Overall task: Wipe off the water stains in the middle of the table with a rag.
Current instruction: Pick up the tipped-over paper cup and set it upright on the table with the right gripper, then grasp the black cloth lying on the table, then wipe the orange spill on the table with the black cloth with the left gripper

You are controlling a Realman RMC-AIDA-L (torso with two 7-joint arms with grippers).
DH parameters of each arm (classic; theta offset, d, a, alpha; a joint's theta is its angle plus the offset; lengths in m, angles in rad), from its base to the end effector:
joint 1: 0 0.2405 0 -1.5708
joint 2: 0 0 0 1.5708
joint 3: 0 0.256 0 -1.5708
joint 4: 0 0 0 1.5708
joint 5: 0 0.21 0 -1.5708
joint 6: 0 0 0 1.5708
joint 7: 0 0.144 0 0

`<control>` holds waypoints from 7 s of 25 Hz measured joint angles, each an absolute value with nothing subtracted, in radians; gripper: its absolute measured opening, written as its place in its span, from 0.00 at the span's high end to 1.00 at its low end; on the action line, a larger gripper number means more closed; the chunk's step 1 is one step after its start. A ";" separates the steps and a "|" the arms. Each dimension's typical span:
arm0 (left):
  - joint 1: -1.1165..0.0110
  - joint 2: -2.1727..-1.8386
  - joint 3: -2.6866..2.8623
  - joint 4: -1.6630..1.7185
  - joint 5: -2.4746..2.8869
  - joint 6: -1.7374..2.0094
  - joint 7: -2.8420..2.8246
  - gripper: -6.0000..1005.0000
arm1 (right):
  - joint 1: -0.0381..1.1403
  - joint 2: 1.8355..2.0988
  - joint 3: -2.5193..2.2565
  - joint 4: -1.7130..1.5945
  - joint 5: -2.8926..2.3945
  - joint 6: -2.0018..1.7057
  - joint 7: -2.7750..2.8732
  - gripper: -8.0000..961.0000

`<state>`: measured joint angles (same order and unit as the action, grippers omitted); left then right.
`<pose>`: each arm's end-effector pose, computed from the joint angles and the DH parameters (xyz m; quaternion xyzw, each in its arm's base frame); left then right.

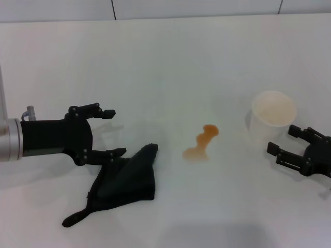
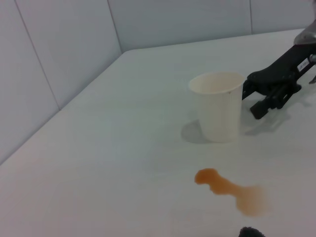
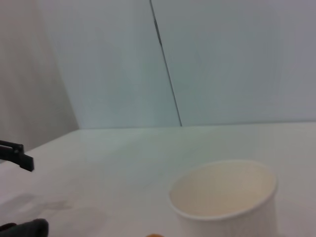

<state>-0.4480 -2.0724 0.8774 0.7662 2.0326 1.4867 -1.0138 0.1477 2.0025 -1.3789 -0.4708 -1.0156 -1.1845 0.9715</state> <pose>-0.2794 0.3175 -0.0070 -0.9811 -0.0052 -0.1223 0.1495 0.3517 0.2553 -0.0213 -0.8563 0.2984 0.2744 0.3200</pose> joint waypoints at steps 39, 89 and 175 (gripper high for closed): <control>-0.456 -2.078 0.877 0.759 2.022 1.487 -1.008 0.23 | 0.169 2.010 -1.175 -0.988 -1.311 -1.559 1.151 0.12; -0.701 -2.078 1.067 1.018 2.492 1.756 -1.924 0.24 | 0.176 2.011 -1.217 -1.273 -1.511 -1.459 1.358 0.12; -0.760 -2.083 1.261 0.871 2.458 1.556 -1.950 0.90 | 0.156 2.011 -1.244 -1.267 -1.474 -1.493 1.354 0.12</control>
<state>-0.7605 -2.0833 1.2606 0.8710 2.4581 1.5556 -1.9503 0.1557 2.0110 -1.2438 -1.2671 -1.4741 -1.4925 1.3545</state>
